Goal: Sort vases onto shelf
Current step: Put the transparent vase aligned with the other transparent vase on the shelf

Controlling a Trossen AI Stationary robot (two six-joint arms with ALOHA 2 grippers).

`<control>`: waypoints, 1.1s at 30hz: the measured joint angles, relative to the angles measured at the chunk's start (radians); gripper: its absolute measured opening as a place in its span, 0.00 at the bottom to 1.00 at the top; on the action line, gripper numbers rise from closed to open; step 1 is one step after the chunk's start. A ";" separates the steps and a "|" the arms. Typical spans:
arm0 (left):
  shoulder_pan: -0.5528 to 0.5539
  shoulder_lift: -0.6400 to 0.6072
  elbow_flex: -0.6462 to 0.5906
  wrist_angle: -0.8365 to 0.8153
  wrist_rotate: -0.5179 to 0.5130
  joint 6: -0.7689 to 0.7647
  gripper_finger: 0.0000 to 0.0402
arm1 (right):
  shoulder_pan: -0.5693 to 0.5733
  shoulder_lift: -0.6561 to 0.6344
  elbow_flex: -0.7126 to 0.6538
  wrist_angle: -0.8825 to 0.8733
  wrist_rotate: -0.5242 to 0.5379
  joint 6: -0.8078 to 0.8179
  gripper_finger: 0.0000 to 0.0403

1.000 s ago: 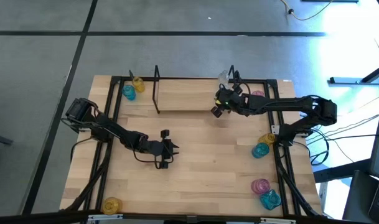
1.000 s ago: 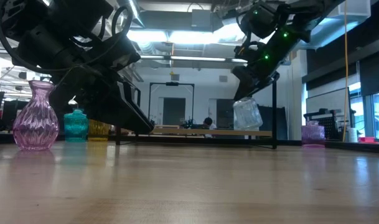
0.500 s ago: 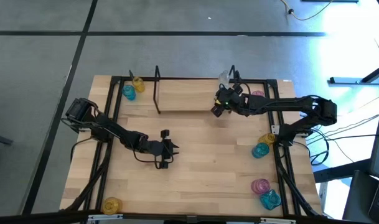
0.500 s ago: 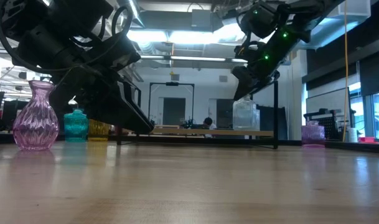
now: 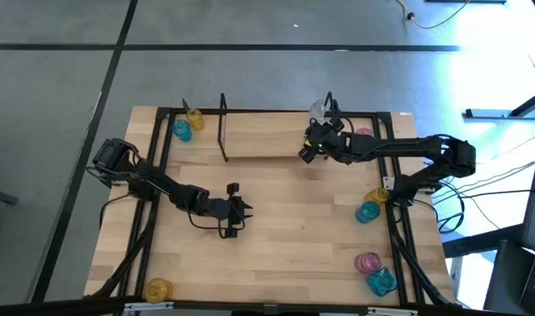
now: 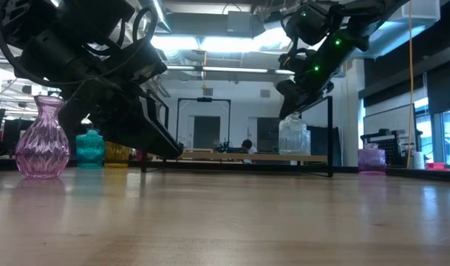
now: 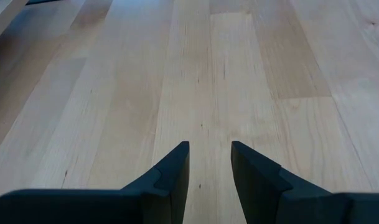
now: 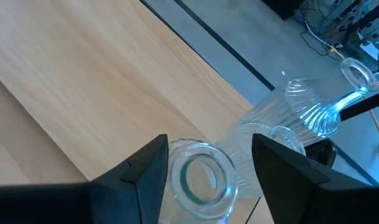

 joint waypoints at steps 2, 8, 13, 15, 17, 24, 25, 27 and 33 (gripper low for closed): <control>0.000 0.000 0.000 0.000 0.000 0.000 0.28 | 0.000 -0.004 0.000 -0.002 0.000 -0.001 0.54; 0.000 0.000 0.000 0.000 0.000 0.000 0.28 | 0.001 -0.007 0.073 -0.087 -0.028 -0.018 0.54; 0.000 0.000 0.000 0.000 -0.002 0.000 0.28 | 0.051 -0.007 0.114 -0.093 -0.125 -0.018 0.54; 0.001 0.000 0.000 0.000 -0.002 0.001 0.28 | 0.090 0.002 0.114 -0.071 -0.130 -0.025 0.54; 0.002 0.000 0.000 0.000 -0.003 0.002 0.28 | 0.119 0.017 0.114 -0.070 -0.131 -0.028 0.54; 0.002 0.000 0.000 0.003 -0.003 0.002 0.28 | 0.145 0.123 0.113 -0.056 0.046 -0.094 0.54; 0.002 0.000 0.000 0.003 -0.003 0.002 0.28 | 0.144 0.140 0.113 -0.049 0.069 -0.099 0.54; 0.002 0.000 0.000 0.003 -0.003 0.002 0.28 | 0.138 0.166 0.113 -0.044 0.113 -0.115 0.54; 0.008 0.000 0.000 0.003 -0.005 0.018 0.28 | 0.130 0.212 0.113 -0.049 0.193 -0.172 0.54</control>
